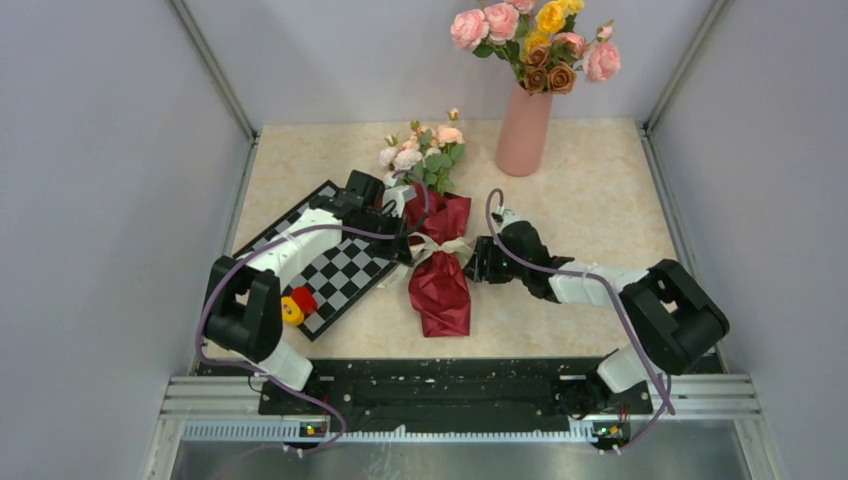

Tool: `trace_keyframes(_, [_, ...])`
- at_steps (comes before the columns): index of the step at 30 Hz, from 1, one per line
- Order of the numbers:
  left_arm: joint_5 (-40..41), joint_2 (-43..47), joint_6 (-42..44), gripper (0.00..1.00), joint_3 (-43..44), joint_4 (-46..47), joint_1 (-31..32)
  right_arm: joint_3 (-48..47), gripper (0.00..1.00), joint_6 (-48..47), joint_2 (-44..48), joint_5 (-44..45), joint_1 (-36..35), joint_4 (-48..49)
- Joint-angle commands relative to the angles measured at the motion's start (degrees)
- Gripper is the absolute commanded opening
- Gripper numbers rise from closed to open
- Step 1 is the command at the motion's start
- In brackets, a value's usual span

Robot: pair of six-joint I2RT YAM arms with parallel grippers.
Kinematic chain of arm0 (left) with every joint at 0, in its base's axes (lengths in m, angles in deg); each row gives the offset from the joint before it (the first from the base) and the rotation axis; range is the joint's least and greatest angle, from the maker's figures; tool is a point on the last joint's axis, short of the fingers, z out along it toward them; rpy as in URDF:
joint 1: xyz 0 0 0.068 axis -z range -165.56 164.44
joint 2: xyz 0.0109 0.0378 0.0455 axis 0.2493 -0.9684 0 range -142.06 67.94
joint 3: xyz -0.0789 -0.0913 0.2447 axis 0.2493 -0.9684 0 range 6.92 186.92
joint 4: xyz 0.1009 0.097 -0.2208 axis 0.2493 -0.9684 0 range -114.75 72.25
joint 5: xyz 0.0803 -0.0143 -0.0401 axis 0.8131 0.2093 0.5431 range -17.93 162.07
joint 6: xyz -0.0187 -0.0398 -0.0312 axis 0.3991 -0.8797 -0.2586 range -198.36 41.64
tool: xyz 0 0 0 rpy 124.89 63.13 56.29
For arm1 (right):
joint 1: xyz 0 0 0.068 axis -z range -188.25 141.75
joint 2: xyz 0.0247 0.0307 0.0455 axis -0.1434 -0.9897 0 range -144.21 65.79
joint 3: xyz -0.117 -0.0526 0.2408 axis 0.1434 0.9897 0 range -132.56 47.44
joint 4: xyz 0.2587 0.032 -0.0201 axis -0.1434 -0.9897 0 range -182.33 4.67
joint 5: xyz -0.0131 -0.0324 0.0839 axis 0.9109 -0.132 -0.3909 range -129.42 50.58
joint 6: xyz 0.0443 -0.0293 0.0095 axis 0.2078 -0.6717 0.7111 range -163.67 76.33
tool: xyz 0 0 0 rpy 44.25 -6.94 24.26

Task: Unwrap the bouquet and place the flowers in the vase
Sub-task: Untie the ribbon from the wrapping paper.

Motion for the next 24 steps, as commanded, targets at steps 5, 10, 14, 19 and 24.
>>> trace_keyframes(5, [-0.9,1.2,0.5,0.00,1.6,-0.2,-0.4,-2.5,0.50,3.9,-3.5,8.3,-3.8,1.2])
trace_keyframes(10, [-1.2,1.1,0.6,0.00,1.6,-0.2,-0.3,-2.5,0.50,5.5,-3.9,12.0,-4.6,0.9])
trace_keyframes(14, [-1.0,1.2,0.5,0.00,1.6,-0.2,-0.3,-2.6,0.45,6.1,-5.0,11.9,-4.7,1.4])
trace_keyframes(19, [0.9,1.8,0.7,0.00,1.7,-0.5,-0.3,-4.2,0.30,4.9,-3.7,14.9,-5.1,-2.3])
trace_keyframes(24, [3.2,4.6,0.3,0.00,0.4,1.5,-0.6,-7.9,0.10,1.0,0.2,16.9,-5.1,-9.2])
